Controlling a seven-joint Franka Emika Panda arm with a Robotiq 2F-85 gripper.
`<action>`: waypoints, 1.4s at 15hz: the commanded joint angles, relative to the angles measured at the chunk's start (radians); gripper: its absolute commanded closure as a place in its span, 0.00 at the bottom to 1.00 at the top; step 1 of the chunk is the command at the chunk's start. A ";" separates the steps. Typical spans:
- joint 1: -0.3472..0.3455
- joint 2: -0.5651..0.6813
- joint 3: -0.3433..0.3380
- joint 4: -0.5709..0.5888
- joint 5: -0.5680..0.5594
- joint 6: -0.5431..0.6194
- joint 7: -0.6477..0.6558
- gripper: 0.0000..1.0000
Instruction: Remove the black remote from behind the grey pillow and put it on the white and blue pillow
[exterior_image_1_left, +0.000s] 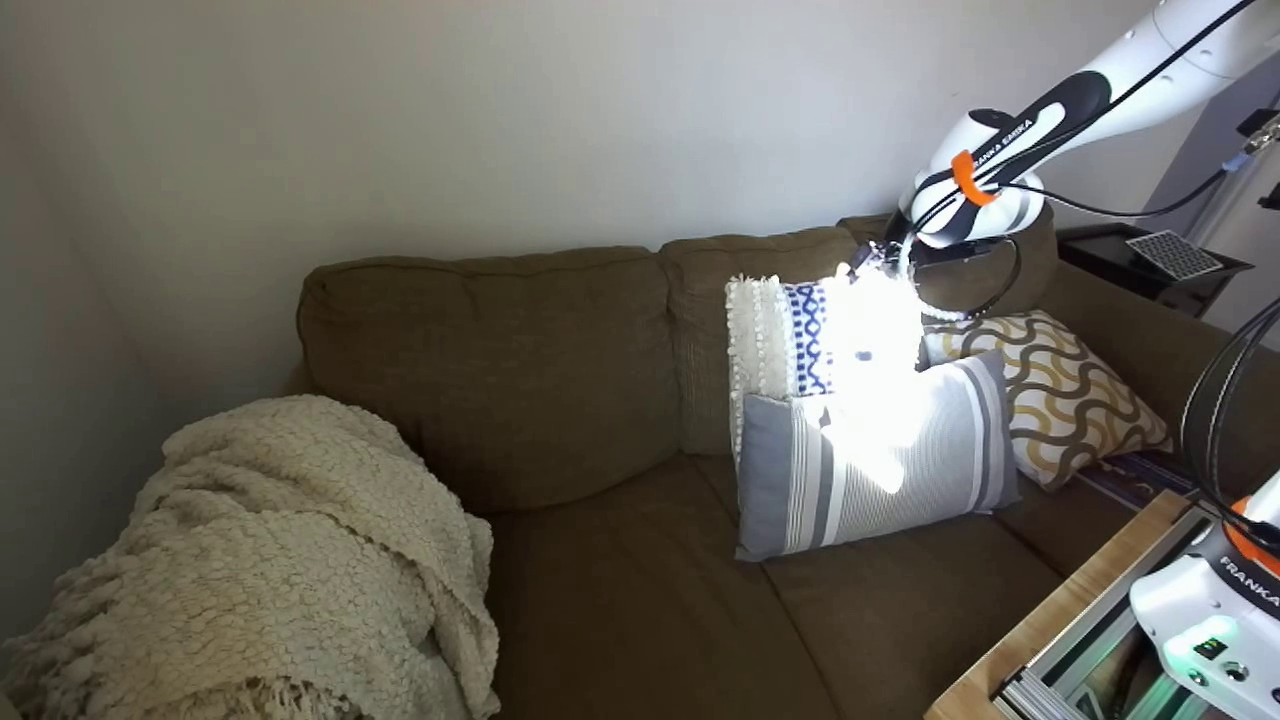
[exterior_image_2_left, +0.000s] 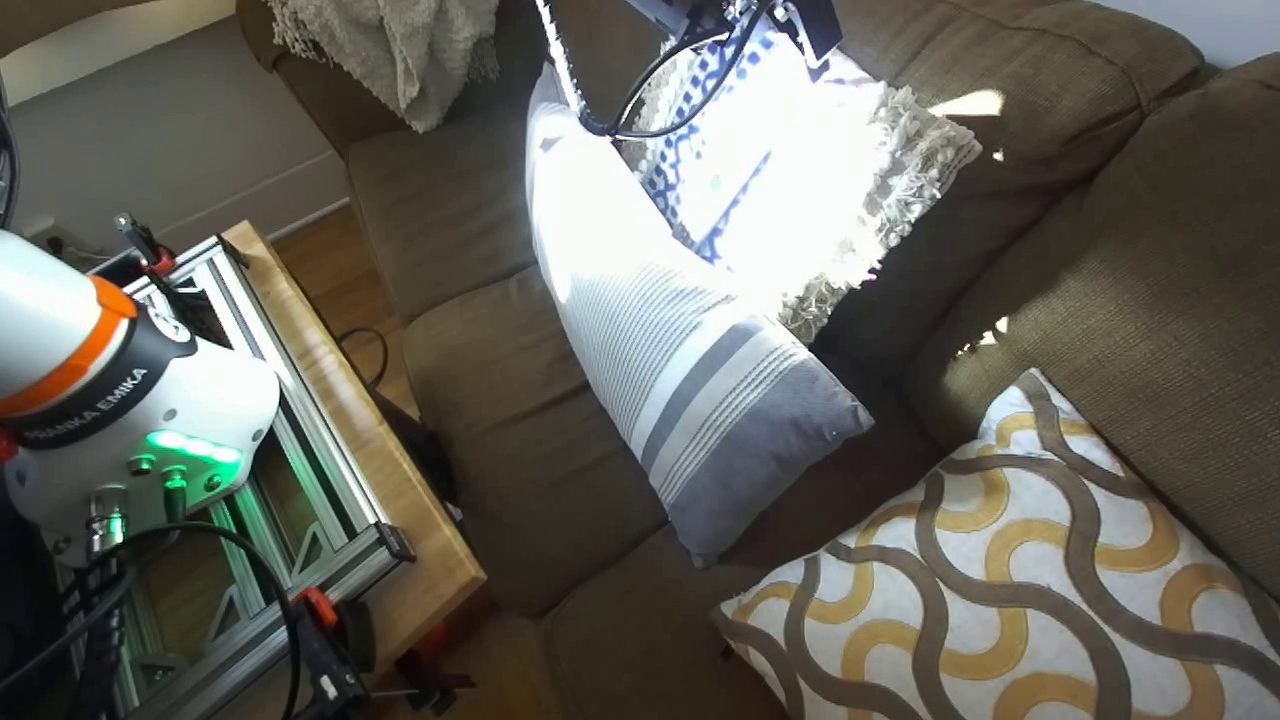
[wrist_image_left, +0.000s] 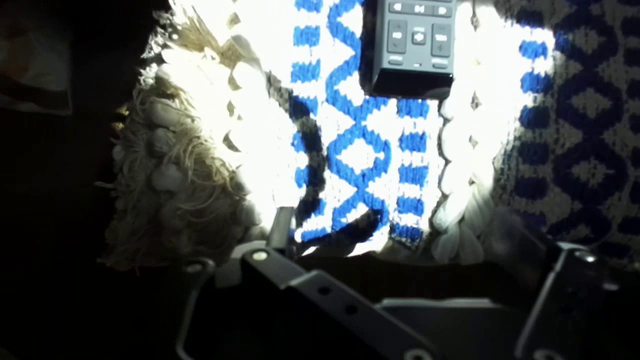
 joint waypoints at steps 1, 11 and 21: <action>-0.024 -0.021 0.027 0.016 0.046 -0.124 -0.063 0.00; 0.007 0.119 0.004 0.159 0.019 -0.418 -0.072 0.00; 0.021 0.266 0.009 0.248 0.016 -0.390 -0.069 0.18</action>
